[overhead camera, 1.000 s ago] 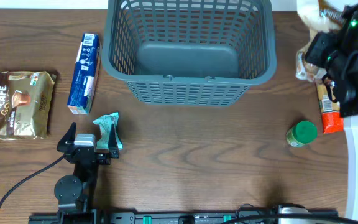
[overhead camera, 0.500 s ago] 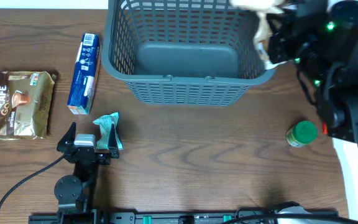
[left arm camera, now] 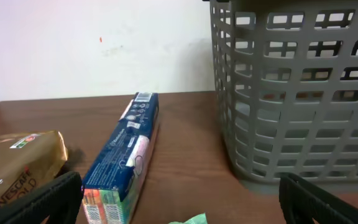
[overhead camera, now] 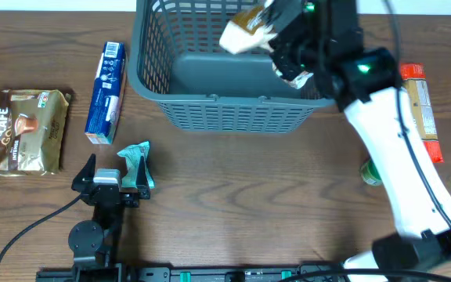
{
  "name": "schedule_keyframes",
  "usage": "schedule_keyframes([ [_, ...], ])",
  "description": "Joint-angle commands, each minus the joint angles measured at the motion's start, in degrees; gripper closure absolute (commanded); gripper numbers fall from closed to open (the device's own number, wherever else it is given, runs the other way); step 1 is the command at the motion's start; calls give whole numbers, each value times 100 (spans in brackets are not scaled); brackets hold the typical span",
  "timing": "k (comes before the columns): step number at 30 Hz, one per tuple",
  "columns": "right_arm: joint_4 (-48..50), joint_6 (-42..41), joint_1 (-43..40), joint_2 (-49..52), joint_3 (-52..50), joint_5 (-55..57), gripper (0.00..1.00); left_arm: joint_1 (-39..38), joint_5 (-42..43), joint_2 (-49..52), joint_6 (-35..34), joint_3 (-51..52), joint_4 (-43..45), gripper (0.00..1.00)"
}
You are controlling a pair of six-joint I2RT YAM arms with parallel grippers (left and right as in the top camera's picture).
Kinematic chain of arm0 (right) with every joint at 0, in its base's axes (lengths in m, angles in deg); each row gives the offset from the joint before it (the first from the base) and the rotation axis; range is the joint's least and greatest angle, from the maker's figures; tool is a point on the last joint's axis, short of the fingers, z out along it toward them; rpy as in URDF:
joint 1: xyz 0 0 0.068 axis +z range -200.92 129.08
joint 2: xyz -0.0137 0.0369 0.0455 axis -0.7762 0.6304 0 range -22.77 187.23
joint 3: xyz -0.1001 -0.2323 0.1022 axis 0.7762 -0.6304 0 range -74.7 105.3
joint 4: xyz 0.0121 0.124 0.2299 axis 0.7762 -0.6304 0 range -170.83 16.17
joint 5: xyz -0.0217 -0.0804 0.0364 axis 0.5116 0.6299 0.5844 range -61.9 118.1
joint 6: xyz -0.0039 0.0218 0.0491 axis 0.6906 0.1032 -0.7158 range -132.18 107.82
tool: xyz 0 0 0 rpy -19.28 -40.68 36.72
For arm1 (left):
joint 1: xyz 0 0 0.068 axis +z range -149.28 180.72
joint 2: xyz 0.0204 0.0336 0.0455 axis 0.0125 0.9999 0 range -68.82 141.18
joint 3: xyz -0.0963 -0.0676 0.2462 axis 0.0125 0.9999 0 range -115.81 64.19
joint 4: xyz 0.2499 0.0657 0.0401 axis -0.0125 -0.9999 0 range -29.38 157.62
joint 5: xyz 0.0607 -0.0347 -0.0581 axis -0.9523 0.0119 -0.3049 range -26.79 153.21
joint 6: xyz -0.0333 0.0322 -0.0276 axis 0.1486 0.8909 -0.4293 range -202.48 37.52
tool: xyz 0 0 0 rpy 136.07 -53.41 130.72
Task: Pack container
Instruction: 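Carry the bread bag into the grey basket and release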
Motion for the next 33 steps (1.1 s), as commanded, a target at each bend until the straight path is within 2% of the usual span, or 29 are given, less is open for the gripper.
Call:
schedule_keyframes([
  [1, -4, 474, 33, 417, 59, -164, 99, -24, 17, -35, 55, 13, 26, 2],
  [7, -4, 459, 33, 1121, 59, -778, 99, -24, 17, -35, 55, 13, 26, 1],
  [15, -4, 229, 33, 1902, 59, -793, 99, -24, 17, -35, 55, 13, 26, 1],
  [20, 26, 68, 33, 1978, 59, -793, 98, -22, 17, -35, 55, 13, 26, 1],
  [21, 42, -22, 33, 1965, 61, -791, 71, -24, 17, -35, 55, 13, 26, 1],
  [22, 46, -116, 33, 1954, 61, -791, 24, -22, 17, -35, 55, 13, 26, 2],
  [23, 46, -181, 28, 1947, 61, -789, 1, -24, 17, -35, 55, 13, 26, 2],
  [30, 22, -1071, -26, 1735, 142, -745, 1, -24, 17, -35, 55, 13, 26, 1],
  [33, -55, -1755, -68, 1429, 339, -354, 1, -22, 17, -35, 55, 13, 26, 2],
])
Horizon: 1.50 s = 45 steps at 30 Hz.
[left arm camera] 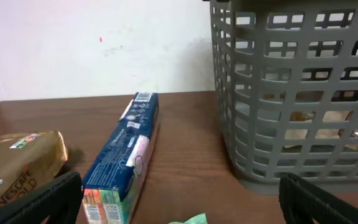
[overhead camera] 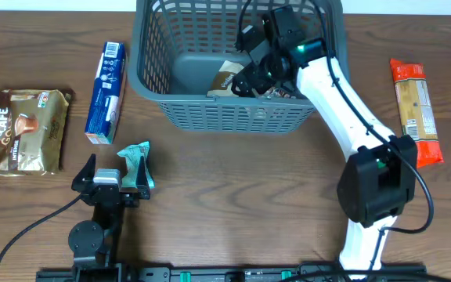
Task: Pack container
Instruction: 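Carry the bread bag into the grey basket and release, then move right gripper to the green-capped jar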
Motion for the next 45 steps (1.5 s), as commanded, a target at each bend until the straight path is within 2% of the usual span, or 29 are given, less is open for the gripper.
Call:
schedule_keyframes([
  [1, -103, -1182, -76, -614, 407, 579, 1, -24, 17, -35, 55, 13, 26, 2],
  [4, -474, -1733, -162, -988, 809, 1316, 1, -24, 17, -35, 55, 13, 26, 1],
  [10, -1353, -1991, -398, -1696, 1818, 1836, 1, -24, 17, -35, 55, 13, 26, 1],
  [16, -2321, -3458, -850, -2448, 2299, 2830, 1, -24, 17, -35, 55, 13, 26, 1],
  [20, -3246, -4728, -1419, -2804, 2299, 3016, 1, -24, 17, -35, 55, 13, 26, 2],
  [25, -4194, -5410, -2149, -2887, 2293, 3021, 1, -24, 17, -35, 55, 13, 26, 1],
  [36, -4704, -5827, -2951, -2881, 1443, 3016, 1, -24, 17, -35, 55, 13, 26, 2],
  [45, -3899, -6166, -3176, -2881, -426, 2839, 1, -24, 17, -35, 55, 13, 26, 1],
])
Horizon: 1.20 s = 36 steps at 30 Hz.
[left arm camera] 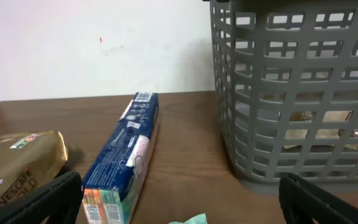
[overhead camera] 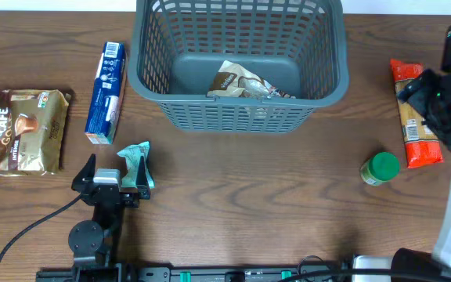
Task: Pack container
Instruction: 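Move right gripper to the green-capped jar, then close right gripper around the green-capped jar and lift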
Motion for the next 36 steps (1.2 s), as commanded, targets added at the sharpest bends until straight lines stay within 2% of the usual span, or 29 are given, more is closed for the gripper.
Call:
schedule_keyframes([
  [1, 345, -356, -98, 15, -796, -103, 1, -24, 20, -37, 55, 13, 24, 1],
  [6, 1158, -562, -188, 15, -2041, -516, 1, -24, 20, -37, 55, 13, 24, 1],
  [14, 2229, -1121, -503, 15, -3668, -551, 1, -24, 20, -37, 55, 13, 24, 2],
  [20, 2542, -1088, -957, 15, -4109, -586, 1, -24, 20, -37, 55, 13, 24, 1],
  [25, 3161, -682, -1213, 15, -4522, -1128, 1, -24, 20, -37, 55, 13, 24, 1],
  [36, 3991, -597, -1233, 15, -5152, -1320, 1, -24, 20, -37, 55, 13, 24, 1],
])
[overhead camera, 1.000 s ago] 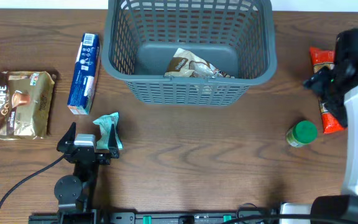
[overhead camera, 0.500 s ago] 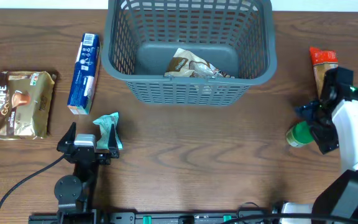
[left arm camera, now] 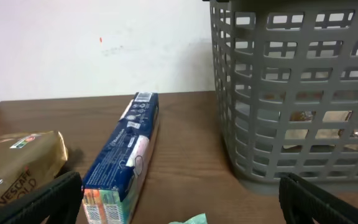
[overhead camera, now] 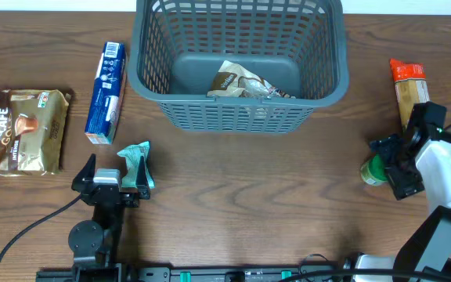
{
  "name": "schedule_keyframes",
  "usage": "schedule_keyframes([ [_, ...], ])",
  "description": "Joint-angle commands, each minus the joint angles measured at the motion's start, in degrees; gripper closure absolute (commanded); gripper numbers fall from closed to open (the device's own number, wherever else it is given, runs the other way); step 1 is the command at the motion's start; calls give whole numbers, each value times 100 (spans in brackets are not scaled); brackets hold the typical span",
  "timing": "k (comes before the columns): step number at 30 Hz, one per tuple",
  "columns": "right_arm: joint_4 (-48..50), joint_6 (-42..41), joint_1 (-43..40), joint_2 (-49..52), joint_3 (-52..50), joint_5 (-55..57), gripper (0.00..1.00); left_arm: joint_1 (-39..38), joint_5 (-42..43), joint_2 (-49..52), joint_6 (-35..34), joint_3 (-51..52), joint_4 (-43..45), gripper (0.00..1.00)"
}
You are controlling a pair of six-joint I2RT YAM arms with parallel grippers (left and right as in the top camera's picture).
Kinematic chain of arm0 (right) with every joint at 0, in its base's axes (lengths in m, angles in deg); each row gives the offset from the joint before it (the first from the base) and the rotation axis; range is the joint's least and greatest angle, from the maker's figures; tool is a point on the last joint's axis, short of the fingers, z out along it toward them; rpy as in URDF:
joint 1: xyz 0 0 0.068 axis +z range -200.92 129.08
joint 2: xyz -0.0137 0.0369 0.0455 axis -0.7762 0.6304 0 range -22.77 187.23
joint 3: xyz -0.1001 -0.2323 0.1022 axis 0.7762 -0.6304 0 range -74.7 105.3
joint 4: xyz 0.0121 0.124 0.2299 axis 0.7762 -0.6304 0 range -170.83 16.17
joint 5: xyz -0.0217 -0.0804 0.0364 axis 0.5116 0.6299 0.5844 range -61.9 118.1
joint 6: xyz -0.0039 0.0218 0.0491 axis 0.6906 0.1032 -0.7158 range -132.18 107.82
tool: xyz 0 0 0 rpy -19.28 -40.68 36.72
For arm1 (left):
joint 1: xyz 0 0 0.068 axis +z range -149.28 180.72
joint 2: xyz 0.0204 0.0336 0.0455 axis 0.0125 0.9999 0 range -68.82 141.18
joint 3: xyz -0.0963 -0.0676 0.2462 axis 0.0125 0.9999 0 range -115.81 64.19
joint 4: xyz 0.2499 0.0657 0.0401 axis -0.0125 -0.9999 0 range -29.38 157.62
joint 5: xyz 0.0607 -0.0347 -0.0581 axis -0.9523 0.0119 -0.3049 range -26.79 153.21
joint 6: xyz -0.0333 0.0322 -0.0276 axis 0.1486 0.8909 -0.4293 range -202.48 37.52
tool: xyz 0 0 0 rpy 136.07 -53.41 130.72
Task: Pack container
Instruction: 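Close right gripper around the green-capped jar and lift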
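The grey basket (overhead camera: 239, 110) stands at the back middle, with a brown pouch (overhead camera: 245, 81) lying in it; the basket wall (left arm camera: 291, 93) fills the right of the left wrist view. Out on the table are a blue box (overhead camera: 105, 92) (left arm camera: 123, 155), a Nescafe bag (overhead camera: 22, 129) (left arm camera: 17, 165), a teal packet (overhead camera: 137, 164) (left arm camera: 188, 219), a green-lidded jar (overhead camera: 371, 171) and an orange packet (overhead camera: 408, 86). My right gripper (overhead camera: 387, 166) is open at the jar, a finger on either side. My left gripper (overhead camera: 114, 174) (left arm camera: 182, 199) rests open by the teal packet.
A black cable (overhead camera: 22, 231) trails from the left arm's base along the front left of the table. The right arm (overhead camera: 445, 168) reaches in from the front right corner. A white wall rises behind the table in the left wrist view.
My right gripper has moved from beside the orange packet at the right edge down to the green-lidded jar. The left arm and everything else on the table stayed put.
My right gripper held the brown pouch above the basket's rim, then was down inside the basket with it. Afterwards the pouch lay in the basket and the gripper was away at the right edge. Now it is at the jar.
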Motion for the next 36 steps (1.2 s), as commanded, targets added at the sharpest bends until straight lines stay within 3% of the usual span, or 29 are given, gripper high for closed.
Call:
schedule_keyframes([
  [1, 125, 114, -44, -2, -140, -31, 1, -24, 17, -35, 55, 13, 26, 2],
  [36, 890, 170, -46, 444, -525, 140, 1, -22, 17, -35, 55, 13, 26, 1],
])
